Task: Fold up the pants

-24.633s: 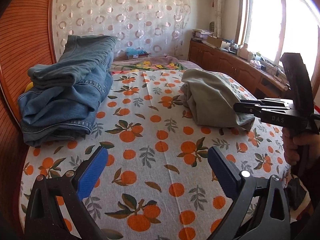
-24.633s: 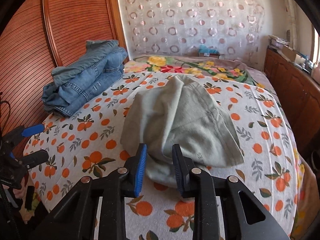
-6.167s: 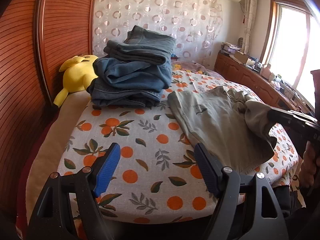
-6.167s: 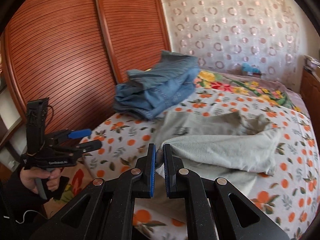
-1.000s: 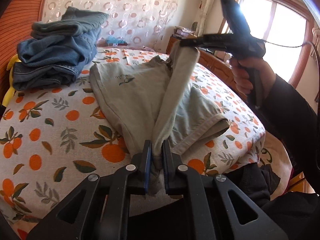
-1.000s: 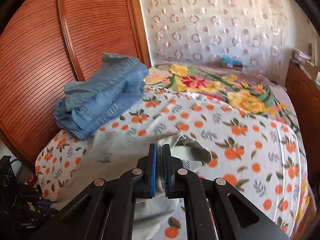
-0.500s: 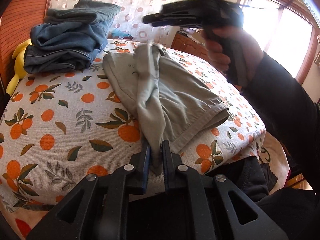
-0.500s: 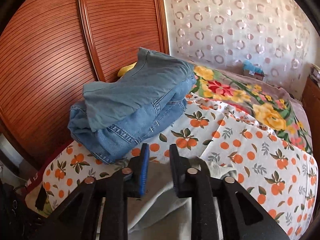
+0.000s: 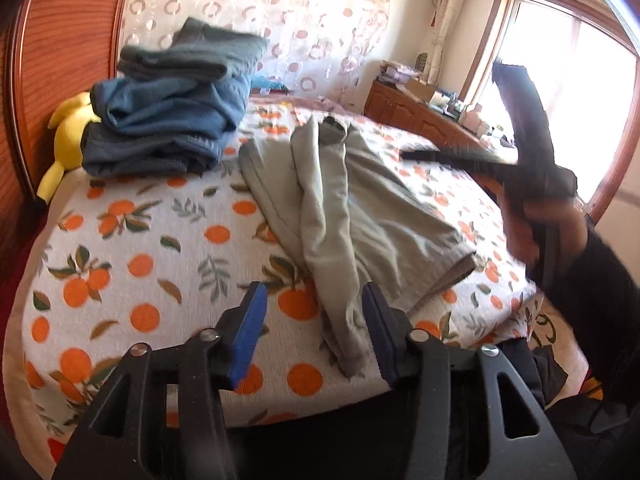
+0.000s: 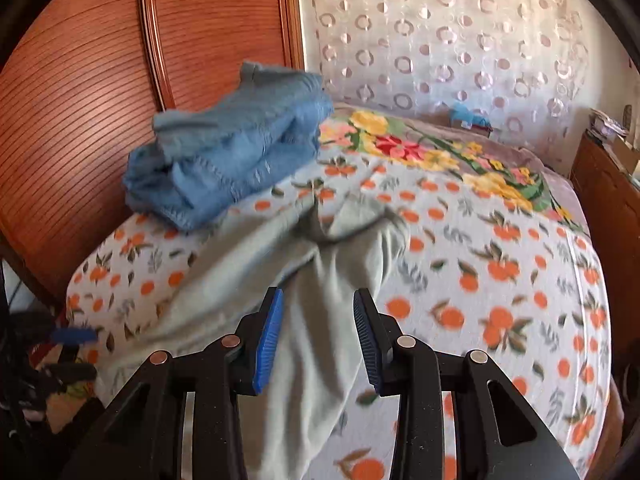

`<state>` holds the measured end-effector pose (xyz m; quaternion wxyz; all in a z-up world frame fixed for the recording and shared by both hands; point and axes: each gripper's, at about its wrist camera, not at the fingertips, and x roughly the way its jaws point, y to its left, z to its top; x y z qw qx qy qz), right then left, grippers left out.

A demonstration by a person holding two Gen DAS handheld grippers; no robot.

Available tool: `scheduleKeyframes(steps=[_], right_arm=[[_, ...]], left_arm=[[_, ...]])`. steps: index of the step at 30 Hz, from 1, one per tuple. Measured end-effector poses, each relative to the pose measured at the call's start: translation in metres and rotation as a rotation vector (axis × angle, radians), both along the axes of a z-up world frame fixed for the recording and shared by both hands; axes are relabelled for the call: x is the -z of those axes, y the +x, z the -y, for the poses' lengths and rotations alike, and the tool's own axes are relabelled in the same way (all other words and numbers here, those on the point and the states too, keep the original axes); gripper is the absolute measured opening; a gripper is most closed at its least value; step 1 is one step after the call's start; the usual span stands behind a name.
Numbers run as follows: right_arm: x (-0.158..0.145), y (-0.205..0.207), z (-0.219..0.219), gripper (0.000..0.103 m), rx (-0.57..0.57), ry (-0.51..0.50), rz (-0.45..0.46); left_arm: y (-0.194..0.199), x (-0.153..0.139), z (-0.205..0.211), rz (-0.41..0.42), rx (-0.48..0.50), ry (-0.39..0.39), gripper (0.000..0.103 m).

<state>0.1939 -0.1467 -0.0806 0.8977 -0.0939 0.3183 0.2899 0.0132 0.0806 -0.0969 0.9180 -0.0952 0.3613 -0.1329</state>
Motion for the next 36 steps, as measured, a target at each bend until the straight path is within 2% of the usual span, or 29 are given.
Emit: scheduleKeyframes(steps=[4,9,15,19,25,32,33,34,36], right_arm=[[0.022,-0.010,0.001,0.038,0.021,-0.001,-0.044],[0.033,-0.012,0.013,0.038,0.071,-0.009,-0.050],[0.042,-0.017,0.015,0.038,0.090,-0.003,-0.043],[0.046,-0.019,0.019,0.038,0.110,0.025,-0.037],[0.047,-0.020,0.021,0.038,0.120,0.021,-0.024],[0.048,-0.021,0.021,0.038,0.112,0.018,-0.016],[0.048,-0.021,0.021,0.038,0.110,0.017,-0.013],[0.048,-0.022,0.021,0.038,0.109,0.015,-0.011],[0.048,-0.023,0.021,0.038,0.105,0.014,-0.007]], left_arm=[[0.012,-0.007,0.003,0.009,-0.006,0.025,0.051],[0.033,-0.016,0.014,0.036,0.030,0.081,0.051],[0.073,-0.029,0.033,0.054,0.112,0.128,0.036],[0.106,-0.037,0.050,0.054,0.157,0.153,0.033],[0.156,-0.027,0.079,-0.018,0.222,0.171,0.032],[0.198,0.005,0.090,-0.107,0.165,0.291,0.032],[0.200,0.006,0.090,-0.102,0.160,0.304,0.028],[0.199,0.006,0.089,-0.098,0.158,0.311,0.016],[0.196,0.001,0.084,-0.086,0.153,0.297,0.007]])
